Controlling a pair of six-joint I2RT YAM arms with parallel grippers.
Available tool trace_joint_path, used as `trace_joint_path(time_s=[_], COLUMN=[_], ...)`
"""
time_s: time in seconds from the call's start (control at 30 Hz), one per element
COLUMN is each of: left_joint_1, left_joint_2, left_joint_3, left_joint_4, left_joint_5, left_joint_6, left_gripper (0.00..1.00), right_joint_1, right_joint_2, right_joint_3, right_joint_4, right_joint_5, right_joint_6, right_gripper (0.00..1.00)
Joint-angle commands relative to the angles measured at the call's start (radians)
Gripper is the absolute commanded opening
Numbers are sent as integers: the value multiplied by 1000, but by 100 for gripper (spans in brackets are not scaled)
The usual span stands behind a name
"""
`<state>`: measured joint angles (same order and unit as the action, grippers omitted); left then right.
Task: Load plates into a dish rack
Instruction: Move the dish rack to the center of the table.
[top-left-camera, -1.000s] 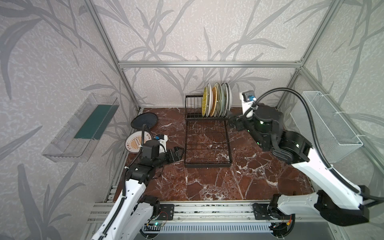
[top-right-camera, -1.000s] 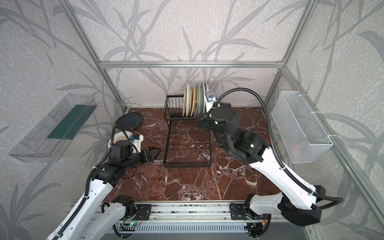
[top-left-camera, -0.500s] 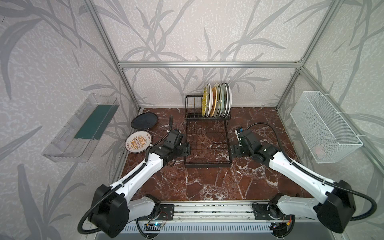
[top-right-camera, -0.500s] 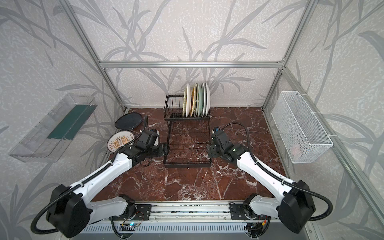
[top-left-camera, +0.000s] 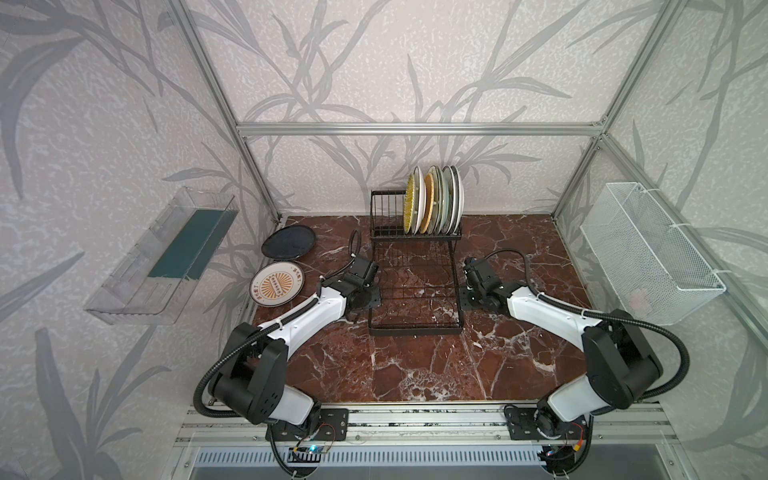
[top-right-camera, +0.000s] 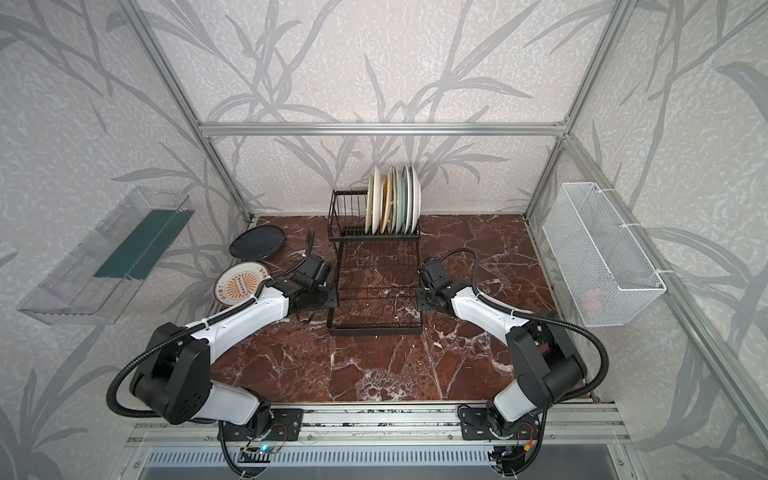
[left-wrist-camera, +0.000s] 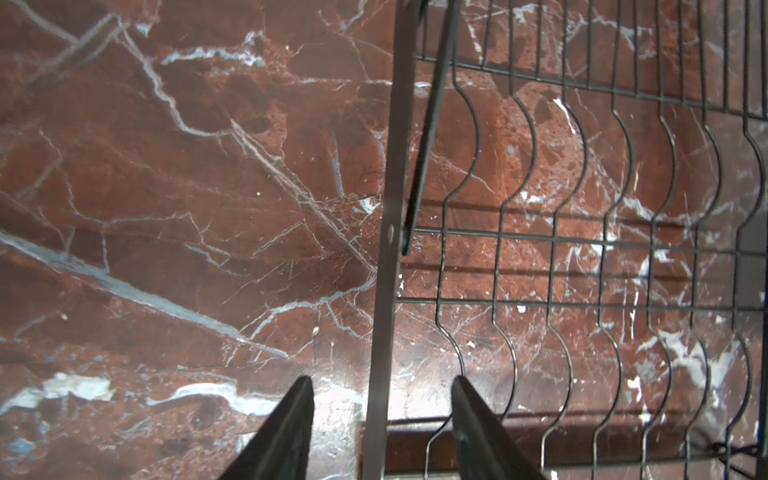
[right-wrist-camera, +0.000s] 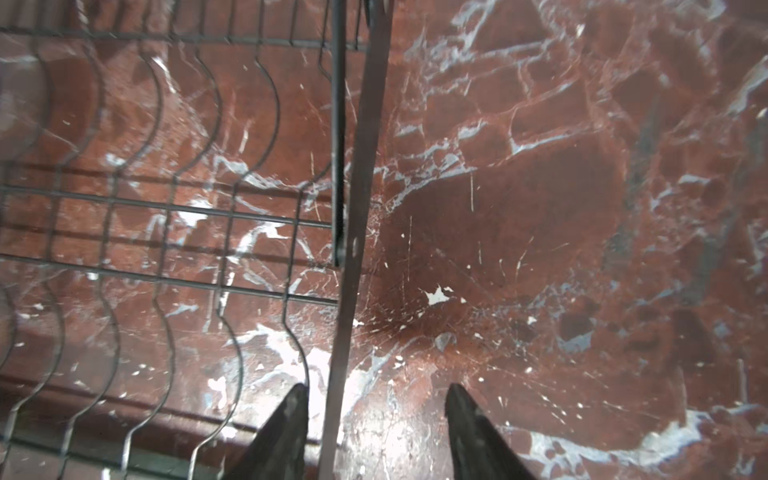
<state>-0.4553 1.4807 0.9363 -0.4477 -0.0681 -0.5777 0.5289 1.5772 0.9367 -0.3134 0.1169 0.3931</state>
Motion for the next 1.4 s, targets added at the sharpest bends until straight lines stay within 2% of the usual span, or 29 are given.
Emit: trace_joint_path(time_s=[0.0, 0.17, 0.43, 0.6, 0.8, 1.37], left_joint_1=[-1, -2, -2, -5, -18, -134], left_joint_2=[30, 69, 93, 78, 82, 154], left_joint_3=[38, 45, 37, 12, -4, 16], left_joint_4=[13, 33, 78, 109, 143, 210], left_joint_5=[-50, -49, 25, 55, 85, 75], left_joint_6=[-12, -13, -19, -34, -50, -97], left_gripper=[46, 37, 7, 0, 0, 0], right_joint_1=[-7, -7, -15, -23, -40, -155], right_joint_2=[15, 16, 22, 25, -4, -186], right_joint_3=[49, 46, 47, 46, 19, -133], right_joint_4=[-6, 0, 3, 4, 5, -6], right_joint_5=[-28, -40, -65, -93, -94, -85], right_joint_6=[14, 7, 9, 14, 23, 33], right_gripper=[49, 38, 17, 0, 0, 0])
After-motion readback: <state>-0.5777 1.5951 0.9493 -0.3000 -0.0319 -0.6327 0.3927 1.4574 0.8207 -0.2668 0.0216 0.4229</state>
